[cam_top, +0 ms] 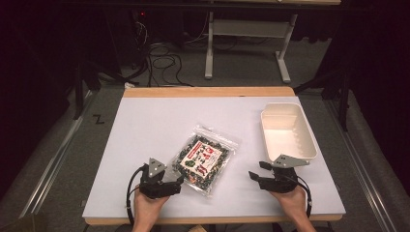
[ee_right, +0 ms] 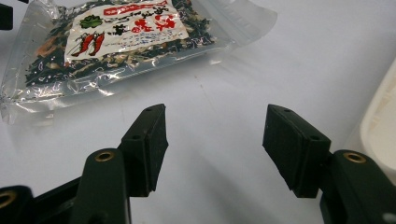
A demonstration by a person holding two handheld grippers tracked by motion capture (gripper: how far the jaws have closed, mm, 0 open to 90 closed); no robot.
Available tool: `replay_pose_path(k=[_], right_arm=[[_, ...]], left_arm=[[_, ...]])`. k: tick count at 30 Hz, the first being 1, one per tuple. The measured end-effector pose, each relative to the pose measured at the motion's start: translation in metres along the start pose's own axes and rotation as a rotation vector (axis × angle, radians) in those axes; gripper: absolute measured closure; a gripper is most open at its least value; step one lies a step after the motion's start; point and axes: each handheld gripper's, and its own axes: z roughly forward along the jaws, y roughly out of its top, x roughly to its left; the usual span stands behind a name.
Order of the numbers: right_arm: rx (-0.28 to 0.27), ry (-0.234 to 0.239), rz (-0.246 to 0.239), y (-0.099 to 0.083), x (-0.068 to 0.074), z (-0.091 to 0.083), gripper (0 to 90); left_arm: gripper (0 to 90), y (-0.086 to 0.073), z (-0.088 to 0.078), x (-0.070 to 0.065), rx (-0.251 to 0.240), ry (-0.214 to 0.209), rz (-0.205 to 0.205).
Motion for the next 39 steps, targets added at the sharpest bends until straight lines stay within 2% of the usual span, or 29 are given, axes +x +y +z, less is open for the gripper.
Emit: replay_pose_path(k=[5,9,11,12,14,16,20,27,30,31,32,39], right_arm=[[0.008,-0.019,-0.022,-0.005,0.001,0.001,40.4],[-0.002,-0.027,-0.013,-0.007,0.0,0.0,40.4],[-0.01,-0.039,-0.025,-0.008,-0.001,0.0,40.4],[-0.016,-0.064,-0.041,-0.009,0.001,0.001,40.5],[-0.021,-0.07,-0.045,-0.009,0.002,0.001,40.5],[-0.029,-0.072,-0.049,-0.009,0.003,0.001,40.4],[-0.026,-0.092,-0.077,-0.01,0.005,0.001,40.0],[-0.022,-0.099,-0.071,-0.01,0.005,0.001,39.6],[-0.026,-0.105,-0.075,-0.01,0.004,0.001,39.3],[-0.024,-0.107,-0.072,-0.01,0.003,0.001,39.1],[-0.024,-0.111,-0.072,-0.01,0.003,0.001,38.8],[-0.035,-0.117,-0.067,-0.011,0.002,0.0,38.6]], left_arm=[[15.6,0.002,0.001,-0.002,0.001,0.008,-0.005],[15.2,0.004,0.001,-0.006,-0.017,0.002,0.003],[14.9,0.006,0.002,-0.009,-0.031,0.002,0.003],[14.7,0.008,0.004,-0.011,-0.031,0.01,0.005],[14.4,0.009,0.008,-0.013,-0.024,0.0,0.0],[13.0,0.01,0.014,-0.015,0.006,-0.007,0.003],[10.0,0.009,0.024,-0.018,0.067,0.046,0.033],[11.3,0.008,0.023,-0.015,0.062,0.062,0.019],[11.7,0.007,0.024,-0.019,0.074,0.1,0.05],[12.2,0.007,0.024,-0.019,0.074,0.1,0.05],[12.4,0.007,0.021,-0.022,0.075,0.121,0.053],[12.4,0.004,0.015,-0.021,0.068,0.147,0.039]])
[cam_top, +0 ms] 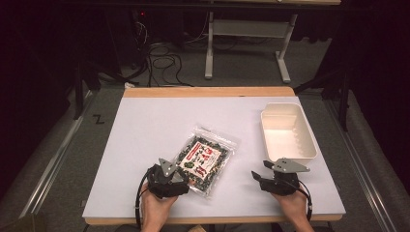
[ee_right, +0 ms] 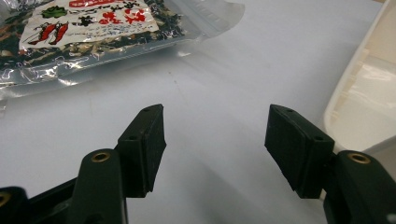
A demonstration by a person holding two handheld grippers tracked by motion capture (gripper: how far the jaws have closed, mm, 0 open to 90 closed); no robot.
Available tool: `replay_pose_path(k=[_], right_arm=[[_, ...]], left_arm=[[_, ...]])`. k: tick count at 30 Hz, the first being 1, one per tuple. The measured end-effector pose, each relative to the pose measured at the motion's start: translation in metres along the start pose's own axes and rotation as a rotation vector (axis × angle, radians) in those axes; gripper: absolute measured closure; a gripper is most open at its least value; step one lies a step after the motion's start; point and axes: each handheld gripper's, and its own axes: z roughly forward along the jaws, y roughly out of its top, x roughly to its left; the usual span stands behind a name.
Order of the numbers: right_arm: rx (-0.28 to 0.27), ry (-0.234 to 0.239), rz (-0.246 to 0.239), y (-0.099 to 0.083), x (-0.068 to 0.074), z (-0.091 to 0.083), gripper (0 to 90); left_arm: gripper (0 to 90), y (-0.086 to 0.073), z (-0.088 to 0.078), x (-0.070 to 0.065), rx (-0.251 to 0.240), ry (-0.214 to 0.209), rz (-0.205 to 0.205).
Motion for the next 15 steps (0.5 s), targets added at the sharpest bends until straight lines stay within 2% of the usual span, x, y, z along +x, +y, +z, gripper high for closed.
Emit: replay_pose_path(k=[3,6,9,13,15], right_arm=[[-0.001,-0.001,0.001,0.0,0.001,-0.001,38.5],[0.0,0.002,-0.003,0.001,0.0,-0.001,38.5],[0.002,0.009,0.002,0.004,0.001,-0.002,39.4],[-0.022,0.017,-0.022,0.01,0.003,-0.003,40.7],[-0.026,0.033,-0.024,0.014,0.004,-0.003,40.8]], left_arm=[[11.8,0.0,0.0,0.005,0.019,0.013,-0.032],[11.9,0.0,0.002,0.009,0.029,0.021,-0.047],[12.8,0.0,0.003,0.01,0.04,0.038,-0.04],[14.8,0.001,0.006,0.009,0.065,0.073,0.005],[15.4,0.002,0.008,0.013,0.069,0.059,0.001]])
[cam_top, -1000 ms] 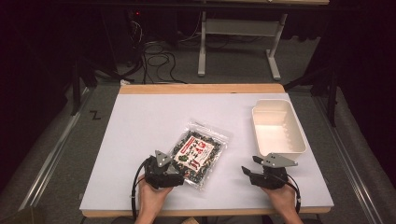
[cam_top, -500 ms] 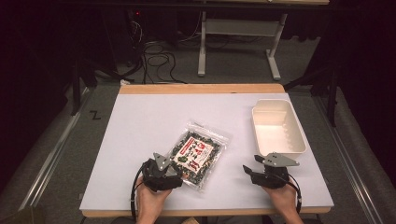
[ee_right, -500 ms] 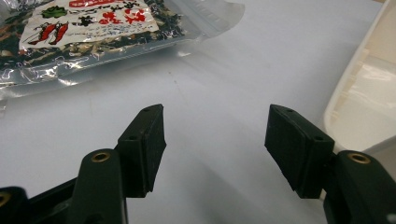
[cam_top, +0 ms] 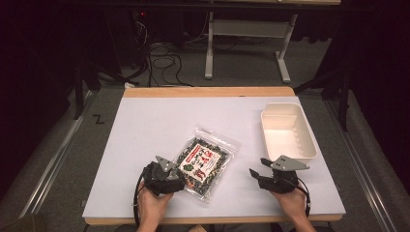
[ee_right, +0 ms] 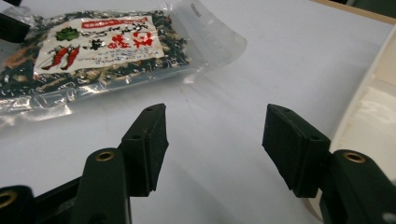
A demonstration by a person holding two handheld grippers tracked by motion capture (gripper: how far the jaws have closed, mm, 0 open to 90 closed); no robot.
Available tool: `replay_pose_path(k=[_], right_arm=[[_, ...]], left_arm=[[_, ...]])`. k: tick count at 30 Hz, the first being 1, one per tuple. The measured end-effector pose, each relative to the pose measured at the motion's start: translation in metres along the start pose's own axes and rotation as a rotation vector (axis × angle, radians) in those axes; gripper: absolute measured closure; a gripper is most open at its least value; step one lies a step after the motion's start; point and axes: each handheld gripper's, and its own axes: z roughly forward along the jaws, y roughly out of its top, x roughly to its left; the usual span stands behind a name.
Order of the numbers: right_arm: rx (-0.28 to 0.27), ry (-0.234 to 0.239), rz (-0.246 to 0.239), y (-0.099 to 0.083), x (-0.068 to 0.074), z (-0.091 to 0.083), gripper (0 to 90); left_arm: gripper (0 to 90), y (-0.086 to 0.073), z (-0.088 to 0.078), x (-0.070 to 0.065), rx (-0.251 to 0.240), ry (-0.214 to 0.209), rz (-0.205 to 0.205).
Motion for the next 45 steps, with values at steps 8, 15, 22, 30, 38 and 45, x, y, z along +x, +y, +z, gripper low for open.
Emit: replay_pose_path(k=[8,15,22,30,38,45], right_arm=[[0.047,0.031,-0.018,0.028,0.0,0.017,40.6],[0.082,0.044,-0.019,0.055,-0.005,0.039,39.9],[0.137,0.027,0.023,0.07,-0.015,0.061,39.0],[0.203,0.036,0.076,0.077,-0.024,0.085,38.6],[0.246,0.045,0.149,0.079,-0.028,0.1,44.2],[0.282,0.068,0.212,0.079,-0.034,0.112,49.4]], left_arm=[[17.5,0.002,0.006,0.014,0.023,-0.081,-0.043],[21.0,0.003,0.007,0.015,0.018,-0.06,-0.008],[21.9,0.005,0.01,0.019,0.019,-0.026,0.007],[22.0,0.005,0.012,0.021,0.017,-0.03,-0.001],[22.0,0.004,0.013,0.023,0.015,-0.046,-0.015],[22.1,0.004,0.013,0.023,0.011,-0.046,-0.016]])
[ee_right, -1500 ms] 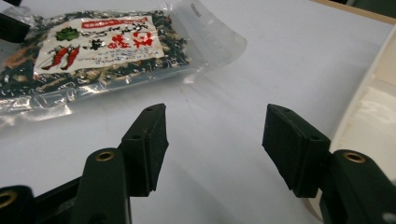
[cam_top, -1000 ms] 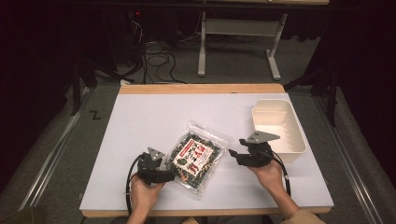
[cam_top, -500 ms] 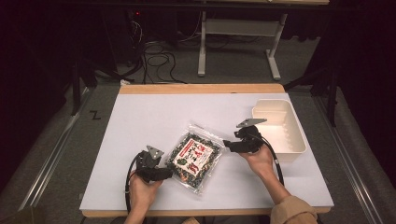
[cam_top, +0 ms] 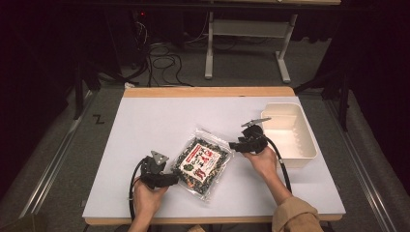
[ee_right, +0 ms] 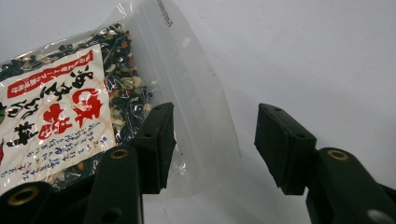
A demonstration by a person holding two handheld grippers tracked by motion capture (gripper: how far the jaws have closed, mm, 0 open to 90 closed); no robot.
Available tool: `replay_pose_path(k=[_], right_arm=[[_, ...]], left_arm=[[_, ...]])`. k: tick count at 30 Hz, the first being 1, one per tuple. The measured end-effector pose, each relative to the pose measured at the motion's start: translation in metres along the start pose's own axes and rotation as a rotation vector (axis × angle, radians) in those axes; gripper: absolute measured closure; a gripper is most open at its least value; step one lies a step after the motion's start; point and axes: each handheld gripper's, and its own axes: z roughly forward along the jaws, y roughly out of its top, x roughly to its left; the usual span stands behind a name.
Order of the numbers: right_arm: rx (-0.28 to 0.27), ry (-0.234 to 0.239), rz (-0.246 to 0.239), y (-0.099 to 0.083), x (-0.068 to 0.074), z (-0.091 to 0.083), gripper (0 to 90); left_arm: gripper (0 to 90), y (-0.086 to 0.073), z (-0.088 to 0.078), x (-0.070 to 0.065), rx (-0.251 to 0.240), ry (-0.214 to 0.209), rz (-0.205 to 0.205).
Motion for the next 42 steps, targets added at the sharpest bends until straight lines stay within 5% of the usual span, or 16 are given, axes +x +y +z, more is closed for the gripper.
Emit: replay_pose_path(k=[4,6,11,12,16,26,33,42], right_arm=[[0.017,0.039,0.024,0.0,-0.002,0.005,53.6],[0.037,0.114,0.051,-0.001,-0.002,0.01,61.1],[0.025,0.141,0.053,-0.002,0.001,0.009,70.9],[0.014,0.189,0.082,-0.001,-0.002,0.006,76.8],[-0.002,0.185,0.057,-0.001,-0.001,0.002,87.6],[0.02,0.195,0.044,-0.005,-0.002,0.003,89.8],[-0.071,0.206,0.009,-0.002,0.005,-0.009,89.9],[-0.111,0.205,-0.044,0.007,0.007,-0.032,89.9]], left_arm=[[22.1,0.0,0.0,0.0,0.0,0.0,-0.001],[22.2,0.0,0.0,-0.001,-0.003,0.001,-0.002],[22.4,-0.002,0.001,0.001,-0.007,-0.009,-0.011],[22.5,-0.002,0.002,0.001,-0.003,-0.013,-0.016],[23.6,-0.003,0.006,-0.001,0.031,-0.009,0.002],[24.4,-0.004,0.006,-0.001,0.018,-0.011,-0.005],[26.6,-0.006,0.002,0.001,-0.02,-0.025,-0.018],[26.7,-0.006,-0.004,0.002,-0.068,-0.072,-0.048]])
